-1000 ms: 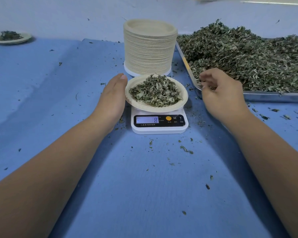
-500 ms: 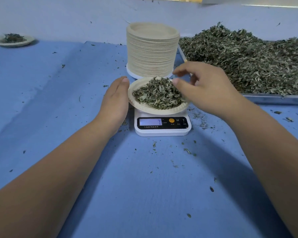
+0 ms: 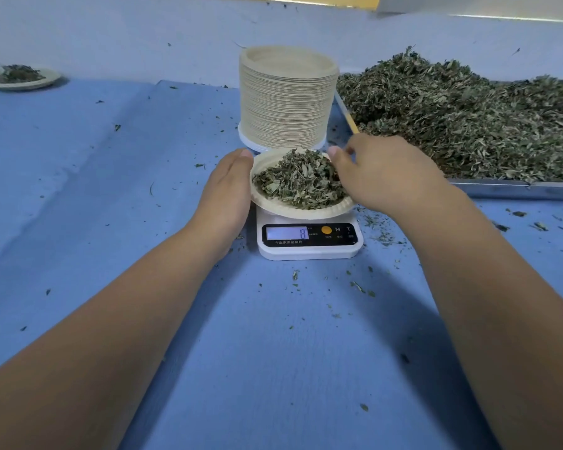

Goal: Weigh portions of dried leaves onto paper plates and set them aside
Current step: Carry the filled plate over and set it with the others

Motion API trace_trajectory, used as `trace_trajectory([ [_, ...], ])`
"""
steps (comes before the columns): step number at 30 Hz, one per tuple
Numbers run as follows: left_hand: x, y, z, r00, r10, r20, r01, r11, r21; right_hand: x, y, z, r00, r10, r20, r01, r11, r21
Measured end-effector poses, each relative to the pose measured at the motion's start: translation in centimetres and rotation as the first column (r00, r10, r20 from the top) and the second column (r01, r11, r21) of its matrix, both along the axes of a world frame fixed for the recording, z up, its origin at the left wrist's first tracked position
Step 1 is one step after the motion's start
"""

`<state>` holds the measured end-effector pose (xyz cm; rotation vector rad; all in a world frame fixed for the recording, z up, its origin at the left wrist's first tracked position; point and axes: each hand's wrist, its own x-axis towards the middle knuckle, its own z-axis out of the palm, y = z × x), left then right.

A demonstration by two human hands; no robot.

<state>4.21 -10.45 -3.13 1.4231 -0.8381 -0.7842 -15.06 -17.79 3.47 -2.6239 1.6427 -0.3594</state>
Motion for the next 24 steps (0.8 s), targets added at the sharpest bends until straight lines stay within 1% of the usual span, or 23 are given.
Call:
trace_trajectory([
  [3,-0.4,-0.1,0.3,0.99,-0.028,-0.14,0.032,0.999,0.028,0.3,0.1,-0.4,0.995,0.022,0.095,-0.03,0.996,0.081],
  [5,-0.4,0.0,0.8,0.978,-0.015,-0.21,0.022,0.999,0.03,0.5,0.2,-0.1,0.986,0.044,0.161,-0.058,0.995,0.079],
  [7,0.1,0.2,1.7,0.957,0.026,-0.288,-0.028,1.0,-0.004,1.0,0.6,0.5,0.975,0.08,0.206,-0.098,0.992,0.078],
  [10,2.5,1.0,3.7,0.901,0.162,-0.403,-0.181,0.983,-0.009,3.2,1.5,1.6,0.962,0.141,0.234,-0.169,0.98,0.103],
  [11,3.6,1.4,4.2,0.887,0.211,-0.411,-0.233,0.972,-0.005,4.4,1.9,1.8,0.956,0.158,0.248,-0.193,0.973,0.124],
  [14,7.7,3.2,5.0,0.867,0.342,-0.362,-0.354,0.934,0.035,9.5,2.8,1.7,0.933,0.2,0.299,-0.261,0.948,0.181],
  [15,9.2,3.8,5.1,0.862,0.377,-0.339,-0.386,0.921,0.045,11.4,3.0,1.4,0.911,0.184,0.369,-0.278,0.935,0.222],
  [16,10.9,4.4,5.0,0.854,0.415,-0.312,-0.421,0.905,0.051,13.3,3.4,1.0,0.872,0.136,0.471,-0.301,0.907,0.295],
  [17,12.5,5.1,4.8,0.842,0.457,-0.287,-0.459,0.886,0.064,15.2,3.7,0.6,0.814,0.057,0.578,-0.336,0.857,0.389],
  [18,14.2,5.8,4.6,0.826,0.496,-0.269,-0.494,0.866,0.079,17.0,4.0,0.3,0.742,-0.043,0.67,-0.388,0.787,0.48],
  [19,15.9,6.5,4.4,0.807,0.532,-0.254,-0.526,0.845,0.099,18.8,4.2,0.0,0.674,-0.132,0.727,-0.441,0.717,0.54],
  [20,18.2,7.5,4.1,0.784,0.57,-0.245,-0.559,0.821,0.122,21.2,4.7,-0.3,0.626,-0.193,0.755,-0.492,0.654,0.575],
  [21,19.3,7.8,3.8,0.775,0.582,-0.248,-0.564,0.813,0.145,22.4,4.7,-0.6,0.591,-0.238,0.771,-0.518,0.62,0.589],
  [22,20.8,8.5,3.6,0.767,0.59,-0.254,-0.567,0.807,0.164,24.2,4.8,-1.1,0.565,-0.266,0.781,-0.544,0.591,0.595],
  [24,24.2,10.0,3.2,0.775,0.598,-0.204,-0.575,0.802,0.164,28.2,5.3,-2.0,0.537,-0.297,0.79,-0.572,0.56,0.599],
])
